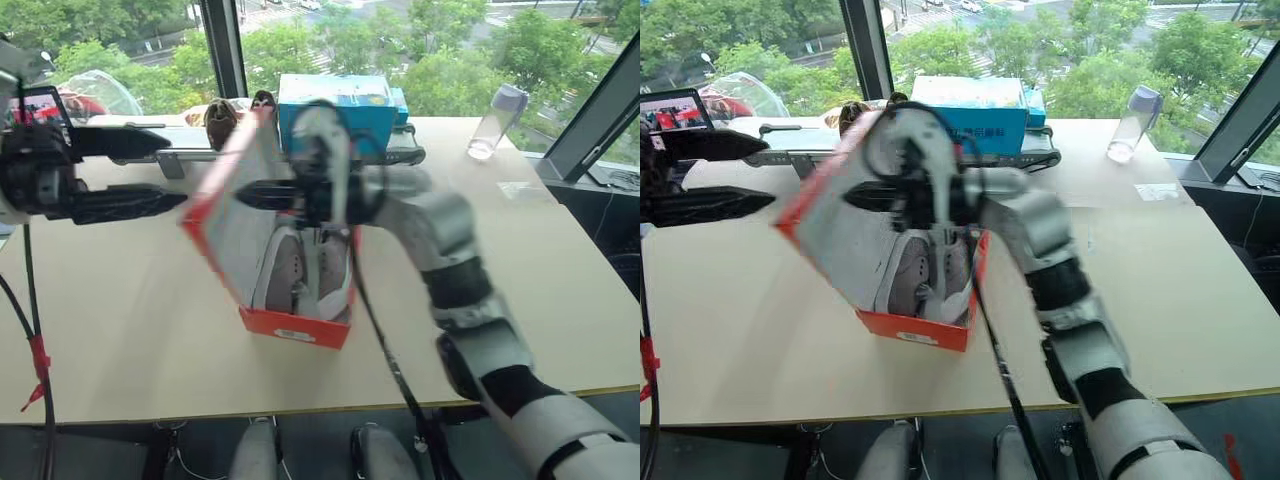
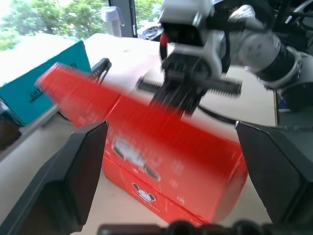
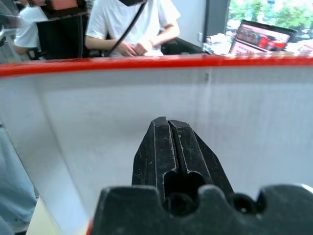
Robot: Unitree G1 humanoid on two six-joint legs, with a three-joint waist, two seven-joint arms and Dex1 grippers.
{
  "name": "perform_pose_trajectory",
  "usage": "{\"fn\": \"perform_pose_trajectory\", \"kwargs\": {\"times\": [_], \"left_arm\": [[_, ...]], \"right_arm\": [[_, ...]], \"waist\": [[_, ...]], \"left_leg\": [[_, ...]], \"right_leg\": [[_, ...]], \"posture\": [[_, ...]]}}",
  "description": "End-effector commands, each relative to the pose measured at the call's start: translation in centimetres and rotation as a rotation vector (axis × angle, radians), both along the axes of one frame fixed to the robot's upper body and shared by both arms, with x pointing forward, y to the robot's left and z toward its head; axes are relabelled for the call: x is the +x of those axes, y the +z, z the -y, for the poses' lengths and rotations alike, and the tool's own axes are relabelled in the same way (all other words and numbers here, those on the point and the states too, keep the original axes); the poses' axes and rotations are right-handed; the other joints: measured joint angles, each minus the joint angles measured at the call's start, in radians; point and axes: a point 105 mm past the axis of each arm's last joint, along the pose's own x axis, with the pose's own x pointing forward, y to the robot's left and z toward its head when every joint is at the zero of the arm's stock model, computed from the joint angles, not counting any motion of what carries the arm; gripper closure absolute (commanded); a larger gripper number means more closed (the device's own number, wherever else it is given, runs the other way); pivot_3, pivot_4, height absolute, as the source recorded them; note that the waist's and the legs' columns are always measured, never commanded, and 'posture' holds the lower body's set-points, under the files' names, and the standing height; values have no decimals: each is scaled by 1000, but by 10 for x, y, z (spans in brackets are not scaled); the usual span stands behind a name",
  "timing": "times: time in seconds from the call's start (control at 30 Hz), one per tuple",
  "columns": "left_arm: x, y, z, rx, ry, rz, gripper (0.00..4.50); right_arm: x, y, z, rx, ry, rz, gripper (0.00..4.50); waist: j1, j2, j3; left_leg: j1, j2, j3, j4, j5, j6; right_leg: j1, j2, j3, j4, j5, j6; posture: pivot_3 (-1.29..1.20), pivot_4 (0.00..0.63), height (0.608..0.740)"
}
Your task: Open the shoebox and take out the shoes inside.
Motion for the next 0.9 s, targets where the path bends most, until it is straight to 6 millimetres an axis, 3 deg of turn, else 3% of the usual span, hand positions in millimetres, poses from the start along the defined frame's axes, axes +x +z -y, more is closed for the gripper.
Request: {"fn": "perform_pose_trajectory", "kwargs": {"times": [0.03,0.17,0.33,0.5,0.53,0.7,0.87,0.9], "left_arm": [[-24,18,13,46,-18,69,51],[-34,16,20,65,1,64,51],[-24,-6,15,74,41,12,51],[0,-40,0,153,87,-47,51],[6,-47,-4,168,95,-55,0],[23,-63,-11,171,79,-77,0],[36,-71,-14,181,65,-79,0],[38,-72,-14,179,61,-78,0]], "right_arm": [[-4,-2,-16,-54,35,76,4500],[6,1,-13,-65,-41,97,4500],[14,13,21,-97,-129,83,4500],[-3,2,65,-212,-79,6,4500],[-8,-4,74,-243,-68,-19,3917],[-23,-32,102,-341,-66,-107,2341],[-17,-42,115,-370,-133,-106,516],[-9,-44,117,-378,-174,-67,402]], "waist": [[9,-1,1],[12,-4,1],[11,-4,1],[9,-4,0],[11,-4,0],[9,-4,0],[8,-4,0],[8,-4,0]], "left_leg": [[0,0,0,0,0,-1],[0,-1,1,1,-6,-10],[1,0,2,1,-5,-12],[0,1,4,1,-5,-12],[0,1,5,0,-5,-12],[0,1,5,0,-5,-12],[0,2,7,1,-5,-11],[0,2,7,1,-5,-11]], "right_leg": [[0,0,0,0,0,0],[0,-2,0,-1,0,0],[0,-2,0,0,2,-1],[-1,-2,0,0,5,-8],[-1,-2,0,0,4,-8],[-1,-2,0,0,4,-9],[-2,-1,1,0,4,-8],[-2,-1,2,0,4,-8]], "posture": [[0,150,740],[0,150,740],[0,150,740],[0,150,740],[0,150,740],[0,150,740],[0,150,740],[0,150,740]]}}
